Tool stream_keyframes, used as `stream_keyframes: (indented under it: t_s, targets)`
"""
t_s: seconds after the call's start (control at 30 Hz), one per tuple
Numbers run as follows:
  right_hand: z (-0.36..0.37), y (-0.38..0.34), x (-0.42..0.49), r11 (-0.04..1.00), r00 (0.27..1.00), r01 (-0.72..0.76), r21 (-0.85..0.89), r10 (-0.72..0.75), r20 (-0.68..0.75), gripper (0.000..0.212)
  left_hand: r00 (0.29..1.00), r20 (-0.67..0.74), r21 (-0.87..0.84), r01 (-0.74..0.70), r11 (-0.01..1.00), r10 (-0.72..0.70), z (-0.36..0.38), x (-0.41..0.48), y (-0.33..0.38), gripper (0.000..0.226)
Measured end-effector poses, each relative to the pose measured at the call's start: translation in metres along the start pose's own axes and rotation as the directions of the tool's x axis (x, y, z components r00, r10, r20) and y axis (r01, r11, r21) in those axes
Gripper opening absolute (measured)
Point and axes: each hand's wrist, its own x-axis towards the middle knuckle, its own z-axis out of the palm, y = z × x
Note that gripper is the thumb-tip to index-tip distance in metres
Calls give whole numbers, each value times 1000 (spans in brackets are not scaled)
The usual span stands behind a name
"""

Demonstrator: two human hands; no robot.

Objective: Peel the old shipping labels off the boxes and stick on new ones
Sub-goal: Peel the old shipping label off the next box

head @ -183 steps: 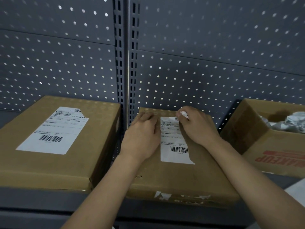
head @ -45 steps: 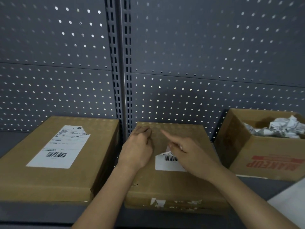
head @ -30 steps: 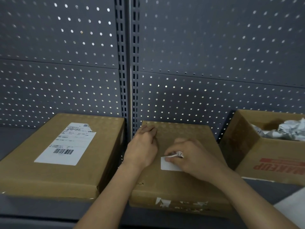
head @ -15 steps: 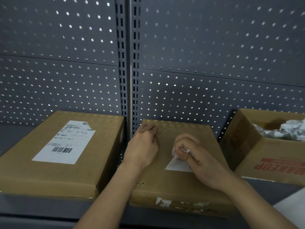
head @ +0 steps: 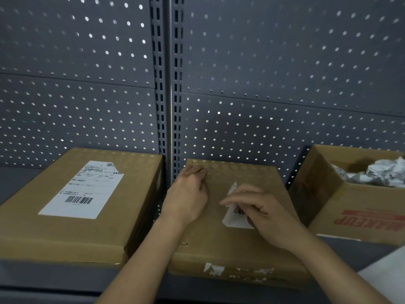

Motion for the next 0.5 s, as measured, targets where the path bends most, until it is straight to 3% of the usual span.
stream_keyframes:
  t_s: [0.13,0.23,0.5]
  targets:
    - [0,-4,0,999,1000,6,-33,-5,23,13,1000,-15,6,0,1000,0,0,-1,1,47]
    - [0,-3,0,994,1000,-3,-108,4,15,34,1000,-21,-1,-3,1000,2,0,-1,1,47]
    - [-1,-4,-6,995,998,34,-89,-38,-48,42,1000,-21,4,-13,1000,13,-1,-1,2,46]
